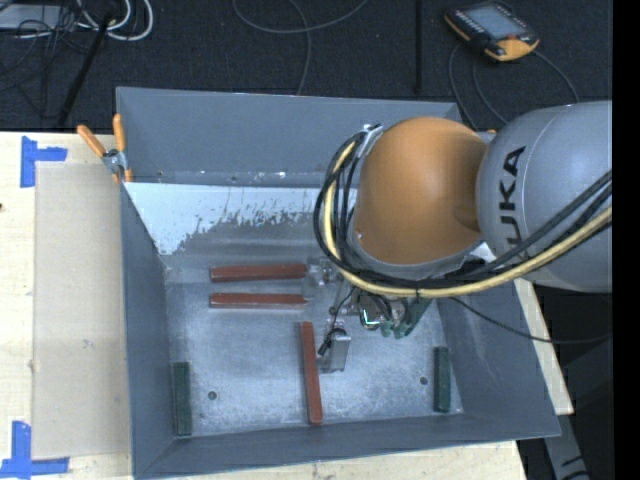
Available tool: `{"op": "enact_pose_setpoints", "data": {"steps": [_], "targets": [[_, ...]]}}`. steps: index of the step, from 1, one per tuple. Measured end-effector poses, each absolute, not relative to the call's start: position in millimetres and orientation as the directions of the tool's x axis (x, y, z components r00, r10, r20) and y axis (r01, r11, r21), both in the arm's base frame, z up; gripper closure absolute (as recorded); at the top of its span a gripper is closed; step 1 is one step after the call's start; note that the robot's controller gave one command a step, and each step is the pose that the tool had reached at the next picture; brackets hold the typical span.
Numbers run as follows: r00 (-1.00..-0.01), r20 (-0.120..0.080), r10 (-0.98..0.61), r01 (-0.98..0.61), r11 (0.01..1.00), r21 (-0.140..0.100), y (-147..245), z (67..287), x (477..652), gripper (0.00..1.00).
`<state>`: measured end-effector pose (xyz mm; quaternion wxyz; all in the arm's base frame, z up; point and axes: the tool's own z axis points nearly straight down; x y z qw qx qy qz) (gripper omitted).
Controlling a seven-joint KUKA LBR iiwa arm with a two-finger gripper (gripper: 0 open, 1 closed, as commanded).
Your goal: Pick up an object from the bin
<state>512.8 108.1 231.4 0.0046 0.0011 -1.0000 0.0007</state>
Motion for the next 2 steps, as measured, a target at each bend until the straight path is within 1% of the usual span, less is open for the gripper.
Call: {"op": "enact_pose_setpoints", "data": {"steps": [1, 2], "targets": [[-1.0, 0.002, 0.001, 0.001, 1.0, 0.0, 107.7, 235.1, 514.3, 0.0], [-1.0, -0.007, -0.012, -0.012, 1.0, 0.002, 109.4, 189.0, 525.6, 0.0]]}}
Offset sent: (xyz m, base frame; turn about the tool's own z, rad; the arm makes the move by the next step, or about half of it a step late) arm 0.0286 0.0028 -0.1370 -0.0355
